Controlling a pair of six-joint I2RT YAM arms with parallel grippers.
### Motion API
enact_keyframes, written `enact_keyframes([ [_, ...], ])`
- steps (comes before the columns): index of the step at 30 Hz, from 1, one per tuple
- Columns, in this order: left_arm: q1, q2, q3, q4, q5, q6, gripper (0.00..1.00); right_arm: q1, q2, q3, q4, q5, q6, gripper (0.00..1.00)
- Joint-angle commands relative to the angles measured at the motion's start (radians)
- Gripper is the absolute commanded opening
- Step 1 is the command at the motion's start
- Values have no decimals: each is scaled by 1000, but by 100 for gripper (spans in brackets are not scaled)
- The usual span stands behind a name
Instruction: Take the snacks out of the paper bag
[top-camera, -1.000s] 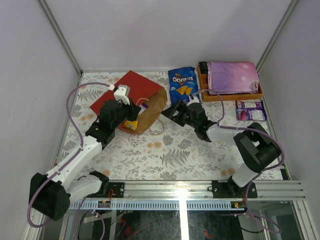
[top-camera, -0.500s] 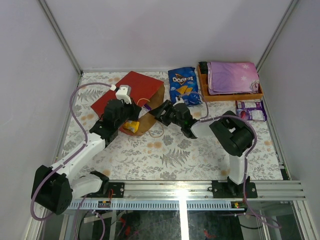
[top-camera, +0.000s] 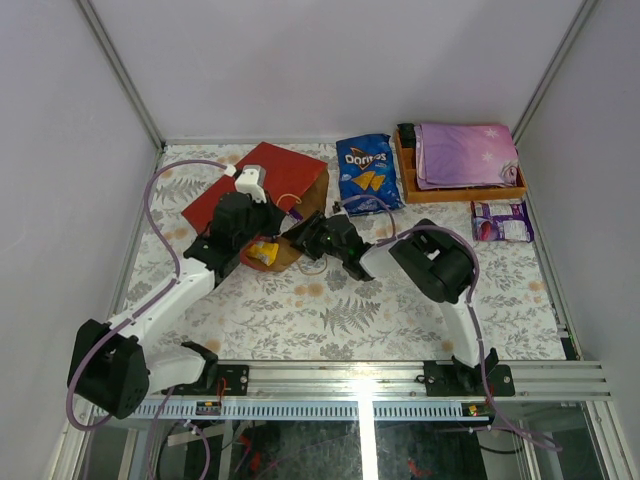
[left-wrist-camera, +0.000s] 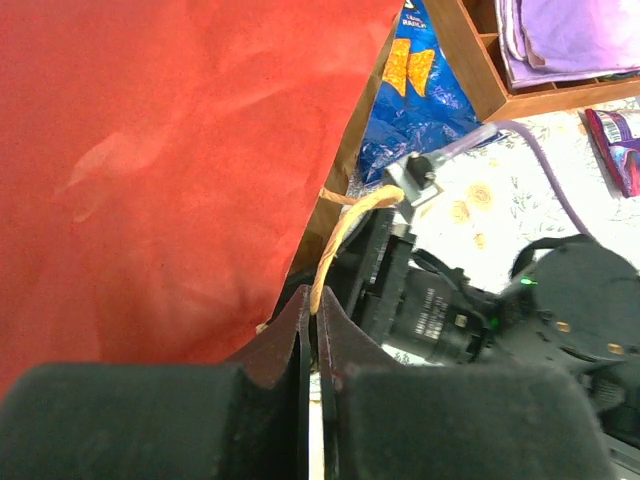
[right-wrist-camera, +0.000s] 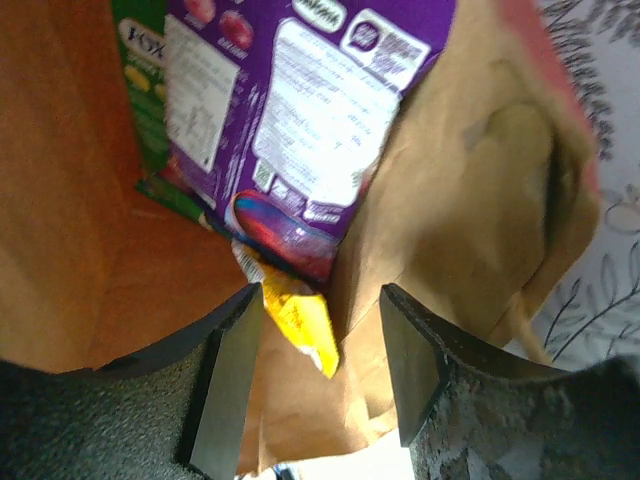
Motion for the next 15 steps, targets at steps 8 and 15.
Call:
enact_keyframes([
  [8,-6,-25,23,-21,19,4,0,4,140,193,-111,52,66,55],
  [15,-5,-48,27,-44,46,9,0,4,220,339,-205,69,46,53],
])
